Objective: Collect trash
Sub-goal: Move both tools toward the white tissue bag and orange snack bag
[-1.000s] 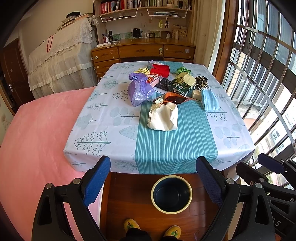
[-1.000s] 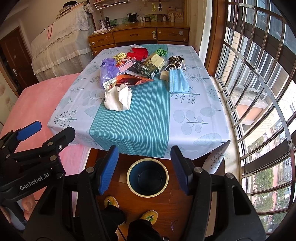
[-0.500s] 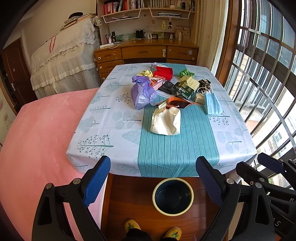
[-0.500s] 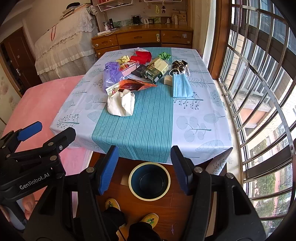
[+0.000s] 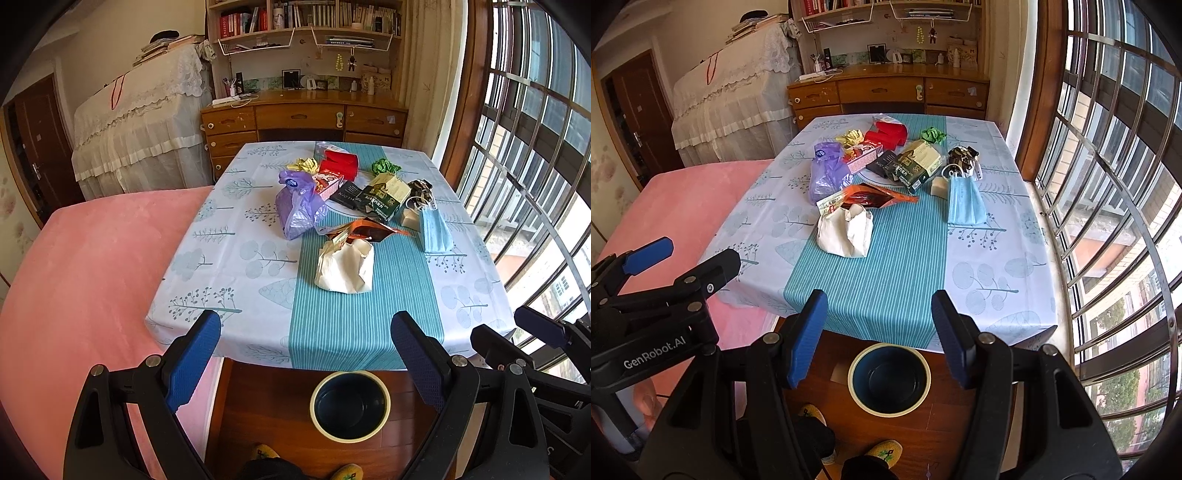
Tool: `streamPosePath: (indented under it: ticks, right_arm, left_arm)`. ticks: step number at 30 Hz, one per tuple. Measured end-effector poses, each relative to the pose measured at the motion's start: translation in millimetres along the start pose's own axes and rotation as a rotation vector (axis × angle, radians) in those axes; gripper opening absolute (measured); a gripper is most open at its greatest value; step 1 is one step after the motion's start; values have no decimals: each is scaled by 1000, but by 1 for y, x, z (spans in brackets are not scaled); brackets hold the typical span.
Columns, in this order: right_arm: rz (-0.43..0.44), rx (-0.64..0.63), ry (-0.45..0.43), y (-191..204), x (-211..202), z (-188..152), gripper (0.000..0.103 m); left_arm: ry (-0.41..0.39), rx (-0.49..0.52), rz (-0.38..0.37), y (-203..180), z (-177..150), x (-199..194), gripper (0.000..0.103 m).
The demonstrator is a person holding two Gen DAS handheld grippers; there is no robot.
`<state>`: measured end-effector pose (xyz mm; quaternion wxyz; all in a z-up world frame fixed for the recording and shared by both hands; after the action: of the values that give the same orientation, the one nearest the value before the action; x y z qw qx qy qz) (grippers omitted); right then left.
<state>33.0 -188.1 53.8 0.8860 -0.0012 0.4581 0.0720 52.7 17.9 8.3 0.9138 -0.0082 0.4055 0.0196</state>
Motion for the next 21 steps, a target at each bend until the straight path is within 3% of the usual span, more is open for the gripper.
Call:
streamPosePath:
  ticks: [6, 11, 17, 21]
  right_arm:
    - [3, -3, -6, 1, 2, 3, 56]
    - [-1, 7, -2, 5, 16, 16, 56]
    - [30, 61, 69, 14, 65, 39, 56]
    - [55, 155, 125, 16, 113, 52, 56]
  left_arm:
    - [8, -20, -30, 5, 8, 2, 95]
    - [2, 40, -36, 7, 21, 10, 95]
    - [24, 133, -74, 20, 53, 47, 95]
    - [86, 159, -136, 42, 83, 88, 95]
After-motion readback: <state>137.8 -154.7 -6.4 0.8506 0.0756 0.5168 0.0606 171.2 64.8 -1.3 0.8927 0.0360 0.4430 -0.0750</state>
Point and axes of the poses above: each gripper's, at about its wrist camera, not at the fingertips, and x roughly the way its jaws point, y to its left, z to its top, the point moved 5 cm from there along x, roughly the way its jaws point, and after that the axes turned 1 degree about -z, right-handed, at the moved point
